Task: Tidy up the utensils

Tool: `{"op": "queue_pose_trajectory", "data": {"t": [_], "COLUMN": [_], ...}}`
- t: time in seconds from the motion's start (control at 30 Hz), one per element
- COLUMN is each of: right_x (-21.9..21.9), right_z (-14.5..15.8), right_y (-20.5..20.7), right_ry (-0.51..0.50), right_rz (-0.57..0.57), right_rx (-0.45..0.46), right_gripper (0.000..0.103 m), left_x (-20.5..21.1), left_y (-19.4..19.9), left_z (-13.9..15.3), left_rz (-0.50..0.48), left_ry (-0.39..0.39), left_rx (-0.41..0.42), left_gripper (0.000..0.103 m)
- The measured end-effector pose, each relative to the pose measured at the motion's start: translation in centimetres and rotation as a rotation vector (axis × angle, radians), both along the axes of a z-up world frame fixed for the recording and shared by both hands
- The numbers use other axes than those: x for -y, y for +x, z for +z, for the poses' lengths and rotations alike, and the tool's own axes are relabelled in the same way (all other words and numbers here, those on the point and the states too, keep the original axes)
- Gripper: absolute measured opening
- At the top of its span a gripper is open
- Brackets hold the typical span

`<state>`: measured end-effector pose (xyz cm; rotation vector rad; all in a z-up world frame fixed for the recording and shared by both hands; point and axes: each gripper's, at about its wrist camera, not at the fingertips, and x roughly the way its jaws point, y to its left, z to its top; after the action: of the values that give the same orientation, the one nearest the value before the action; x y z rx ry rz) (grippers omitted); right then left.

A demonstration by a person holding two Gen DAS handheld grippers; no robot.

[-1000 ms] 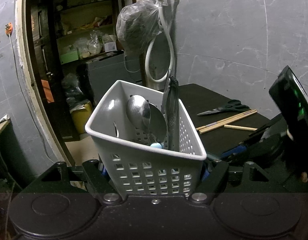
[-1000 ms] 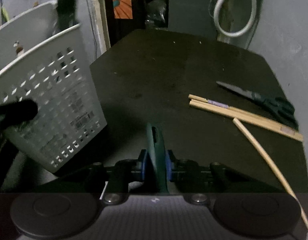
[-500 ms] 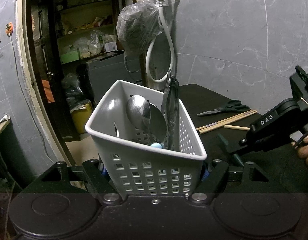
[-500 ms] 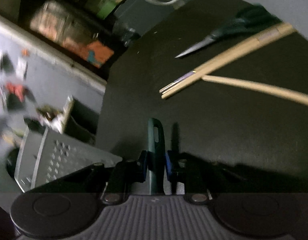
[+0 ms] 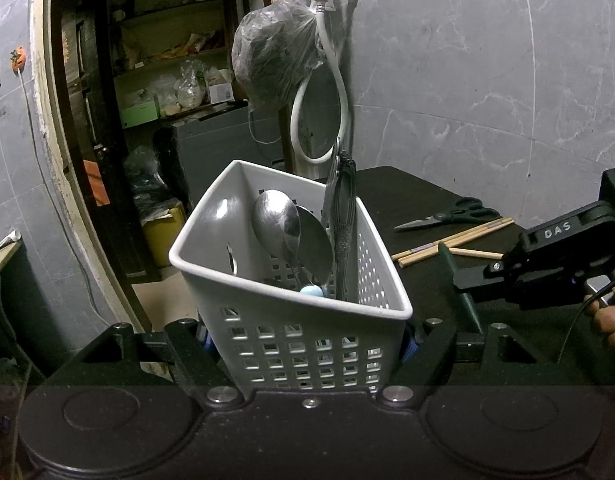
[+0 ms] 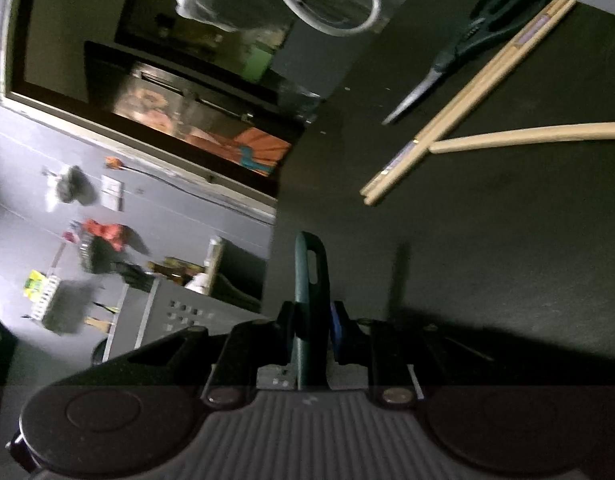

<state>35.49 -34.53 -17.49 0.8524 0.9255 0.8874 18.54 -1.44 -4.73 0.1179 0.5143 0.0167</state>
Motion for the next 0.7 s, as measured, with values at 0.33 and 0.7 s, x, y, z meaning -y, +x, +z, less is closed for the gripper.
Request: {"op": "queue_pose_trajectory", "data": {"t": [0.33,0.7], "right_x": [1.1,0.6], "right_z": [1.0,-0.3], "right_y": [-0.1,-0.6], "right_ry": [0.035,-0.027], "right_rz": [-0.015,-0.013], "right_rx": [0.058,0.004], "right_gripper": [0.013,0.013], "left_x": [0.0,0.1], "left_y": [0.0,0.0], "left_z": [0.0,0.0], "left_rz": [0.0,0.0], "left_ry": [0.0,0.001], "left_rx": [0.0,0.0], "left_gripper": [0.078,0.078]}}
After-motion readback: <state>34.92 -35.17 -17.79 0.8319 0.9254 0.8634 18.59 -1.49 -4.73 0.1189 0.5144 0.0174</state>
